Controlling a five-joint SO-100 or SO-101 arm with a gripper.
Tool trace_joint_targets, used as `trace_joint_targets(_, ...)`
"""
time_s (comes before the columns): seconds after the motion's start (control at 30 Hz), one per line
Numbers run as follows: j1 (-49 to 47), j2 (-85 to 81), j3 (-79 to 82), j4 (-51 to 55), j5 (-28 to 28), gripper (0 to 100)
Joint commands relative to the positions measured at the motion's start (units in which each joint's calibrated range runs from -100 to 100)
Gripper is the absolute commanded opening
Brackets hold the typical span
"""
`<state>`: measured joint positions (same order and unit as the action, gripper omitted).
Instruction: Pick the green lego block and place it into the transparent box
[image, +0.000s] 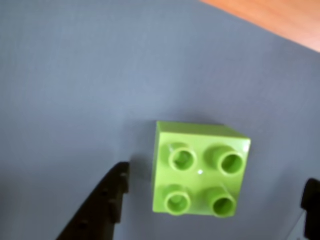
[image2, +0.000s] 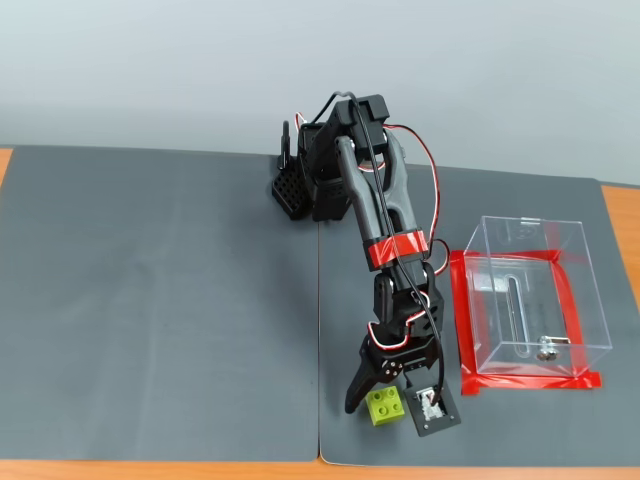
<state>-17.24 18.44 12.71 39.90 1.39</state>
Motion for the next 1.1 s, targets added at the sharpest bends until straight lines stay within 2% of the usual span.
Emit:
trace_joint_targets(0.0,0.12,-0.67,-2.44,-0.66,0.2,38)
trace_joint_targets(0.73,0.57,-0.59,-1.99,-0.05,-0.12,38)
trace_joint_targets(0.93,0.57,-0.59,-1.99,-0.05,-0.17,26)
trace_joint_targets(1.07,0.65,-0.59,-1.99,-0.05,-0.17,24)
